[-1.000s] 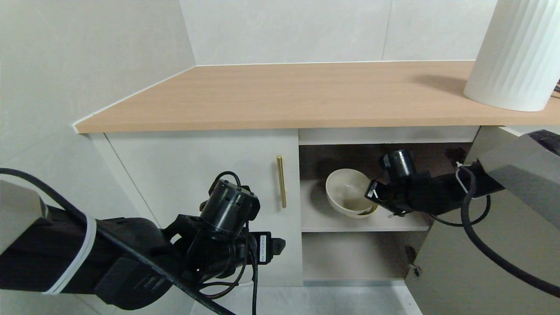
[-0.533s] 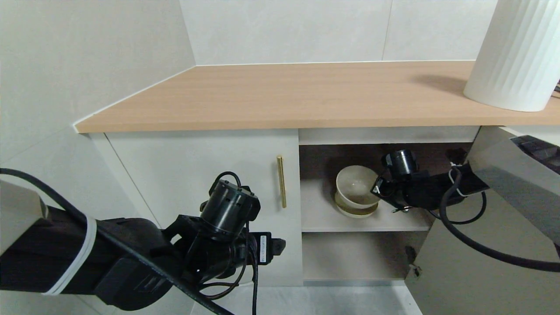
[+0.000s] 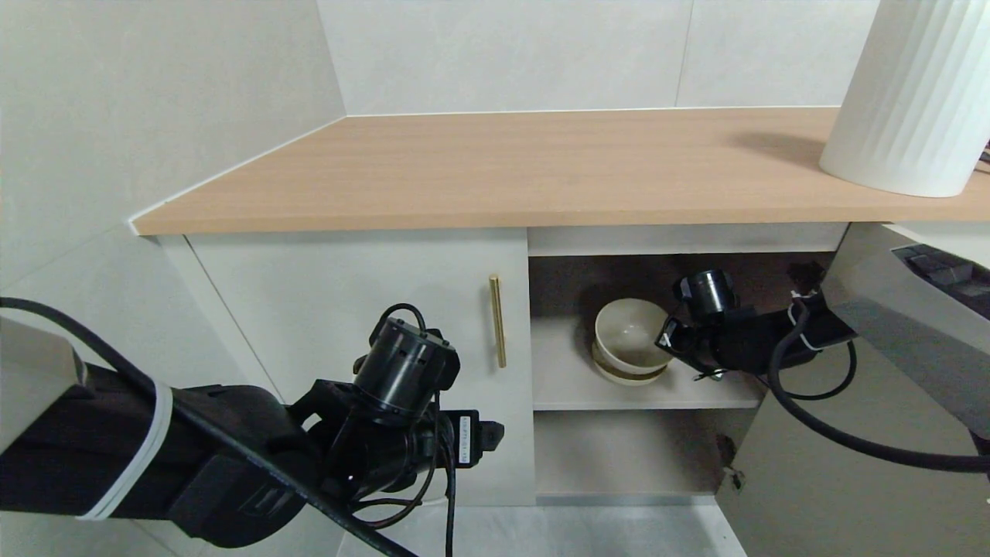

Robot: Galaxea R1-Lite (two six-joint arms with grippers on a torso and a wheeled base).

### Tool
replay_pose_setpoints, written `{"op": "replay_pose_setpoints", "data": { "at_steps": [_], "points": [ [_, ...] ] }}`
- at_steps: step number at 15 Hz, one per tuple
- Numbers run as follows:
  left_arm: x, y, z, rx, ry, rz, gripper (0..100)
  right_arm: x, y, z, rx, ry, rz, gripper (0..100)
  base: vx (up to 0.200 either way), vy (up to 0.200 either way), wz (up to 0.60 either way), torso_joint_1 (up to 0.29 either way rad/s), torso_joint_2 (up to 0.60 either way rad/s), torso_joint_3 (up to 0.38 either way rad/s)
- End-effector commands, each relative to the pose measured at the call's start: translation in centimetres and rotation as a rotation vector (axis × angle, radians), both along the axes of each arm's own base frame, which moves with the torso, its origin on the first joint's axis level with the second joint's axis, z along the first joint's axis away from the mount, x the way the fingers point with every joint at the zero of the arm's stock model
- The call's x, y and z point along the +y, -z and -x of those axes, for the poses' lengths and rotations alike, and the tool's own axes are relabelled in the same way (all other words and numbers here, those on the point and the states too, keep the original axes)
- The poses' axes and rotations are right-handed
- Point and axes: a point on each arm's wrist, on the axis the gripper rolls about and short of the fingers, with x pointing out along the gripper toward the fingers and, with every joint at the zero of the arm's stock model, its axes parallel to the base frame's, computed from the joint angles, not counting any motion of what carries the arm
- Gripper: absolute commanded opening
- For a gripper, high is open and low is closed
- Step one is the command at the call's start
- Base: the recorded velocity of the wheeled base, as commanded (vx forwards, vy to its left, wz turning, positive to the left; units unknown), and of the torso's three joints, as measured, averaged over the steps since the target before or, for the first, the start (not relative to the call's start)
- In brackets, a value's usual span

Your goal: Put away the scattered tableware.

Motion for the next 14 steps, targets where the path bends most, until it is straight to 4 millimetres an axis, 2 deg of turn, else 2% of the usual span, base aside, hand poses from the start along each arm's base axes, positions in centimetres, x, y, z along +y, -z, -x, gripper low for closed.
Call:
{"op": "replay_pose_setpoints", "data": {
  "at_steps": [1,2,7,9,11,13,14],
  "points": [
    [0.0,0.0,0.0,0.002,0.0,0.0,100,0.1,0.1,0.1,0.003,-0.003,0.001,0,0.0,0.0,0.0,0.0,0.0,0.0],
    [0.0,0.0,0.0,0.001,-0.001,-0.001,100,0.2,0.2,0.1,0.006,-0.005,0.002,100,0.0,0.0,0.0,0.0,0.0,0.0],
    [0.0,0.0,0.0,0.0,-0.001,0.0,100,0.2,-0.2,0.4,0.005,-0.011,0.003,100,0.0,0.0,0.0,0.0,0.0,0.0],
    [0.1,-0.3,0.0,-0.009,-0.002,0.007,100,0.3,-1.2,1.4,0.003,-0.031,-0.004,100,0.0,0.0,0.0,0.0,0.0,0.0],
    [0.6,-1.1,0.0,-0.027,-0.016,0.021,100,0.3,-2.3,3.0,0.008,-0.062,0.02,100,0.0,0.0,0.0,0.0,0.0,0.0],
    [1.6,-2.2,0.1,-0.05,-0.034,0.03,100,0.4,-3.8,5.4,0.015,-0.139,0.063,100,0.0,0.0,0.0,0.0,0.0,0.0],
    [2.7,-3.2,0.4,-0.053,-0.051,0.028,100,0.4,-5.2,8.9,0.031,-0.262,0.095,100,0.0,0.0,0.0,0.0,0.0,0.0]
  ]
}}
